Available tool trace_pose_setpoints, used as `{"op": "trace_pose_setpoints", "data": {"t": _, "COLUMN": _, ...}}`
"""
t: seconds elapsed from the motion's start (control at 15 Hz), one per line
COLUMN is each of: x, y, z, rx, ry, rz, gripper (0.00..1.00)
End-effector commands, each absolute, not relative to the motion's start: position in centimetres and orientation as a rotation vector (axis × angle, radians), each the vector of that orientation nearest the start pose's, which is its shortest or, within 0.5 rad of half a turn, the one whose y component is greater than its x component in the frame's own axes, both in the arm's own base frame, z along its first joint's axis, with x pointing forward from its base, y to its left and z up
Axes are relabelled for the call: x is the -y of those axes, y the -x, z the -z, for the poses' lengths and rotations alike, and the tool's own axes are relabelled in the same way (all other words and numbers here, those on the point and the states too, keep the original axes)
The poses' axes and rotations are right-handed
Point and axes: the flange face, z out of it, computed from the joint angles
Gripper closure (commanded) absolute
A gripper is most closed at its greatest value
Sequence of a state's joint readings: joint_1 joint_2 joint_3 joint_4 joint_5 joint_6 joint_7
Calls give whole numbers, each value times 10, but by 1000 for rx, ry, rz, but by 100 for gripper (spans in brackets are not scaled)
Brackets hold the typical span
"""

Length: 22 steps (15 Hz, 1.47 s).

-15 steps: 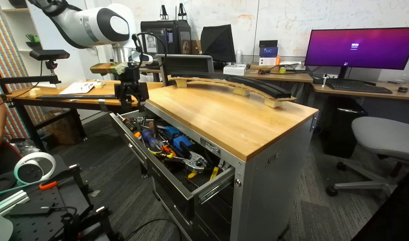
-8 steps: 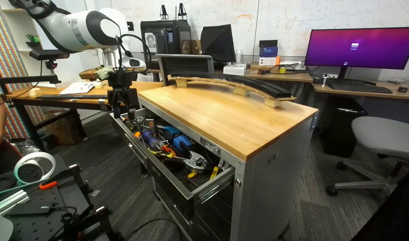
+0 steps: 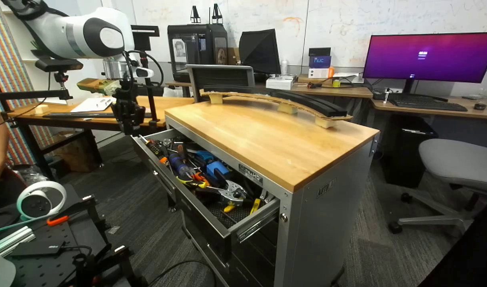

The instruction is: Place the screwdriver inside the open drawer then close the drawer

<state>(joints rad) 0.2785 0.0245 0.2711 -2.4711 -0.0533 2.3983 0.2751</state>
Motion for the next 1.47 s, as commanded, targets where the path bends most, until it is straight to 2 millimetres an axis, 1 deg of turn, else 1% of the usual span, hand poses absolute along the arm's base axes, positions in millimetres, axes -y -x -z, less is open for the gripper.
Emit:
{"op": "trace_pose_setpoints", "data": {"t": 0.0, "x": -254, "y": -400, "z": -261, "rx": 584, "ry": 3140, "rz": -77, "gripper": 93}}
{"op": "trace_pose_setpoints", "data": {"t": 0.2, "x": -262, "y": -402, "z": -245, "rx": 716, "ry": 3154, "rz": -12, "gripper": 99}}
{"op": "trace_pose_setpoints", "data": {"t": 0.27, "x": -264, "y": -404, "z": -238, "rx": 760, "ry": 3157, "rz": -4, "gripper": 100}}
{"op": "trace_pose_setpoints", "data": {"t": 0.33, "x": -267, "y": -406, "z": -233, "rx": 798, "ry": 3156, "rz": 7, "gripper": 96}}
{"op": "trace_pose_setpoints", "data": {"t": 0.4, "x": -270, "y": -408, "z": -228, "rx": 828, "ry": 3155, "rz": 15, "gripper": 94}}
{"op": "trace_pose_setpoints", "data": {"t": 0.6, "x": -282, "y": -412, "z": -217, "rx": 898, "ry": 3140, "rz": 14, "gripper": 95}}
{"op": "trace_pose_setpoints", "data": {"t": 0.67, "x": -287, "y": -414, "z": -216, "rx": 914, "ry": 3135, "rz": 24, "gripper": 94}}
{"op": "trace_pose_setpoints", "data": {"t": 0.73, "x": -292, "y": -415, "z": -215, "rx": 929, "ry": 3130, "rz": 35, "gripper": 95}}
{"op": "trace_pose_setpoints", "data": {"t": 1.0, "x": -310, "y": -420, "z": -223, "rx": 999, "ry": 3117, "rz": 99, "gripper": 96}}
{"op": "trace_pose_setpoints", "data": {"t": 1.07, "x": -313, "y": -421, "z": -224, "rx": 1014, "ry": 3115, "rz": 112, "gripper": 94}}
{"op": "trace_pose_setpoints", "data": {"t": 1.4, "x": -321, "y": -430, "z": -226, "rx": 1120, "ry": 3141, "rz": 236, "gripper": 95}}
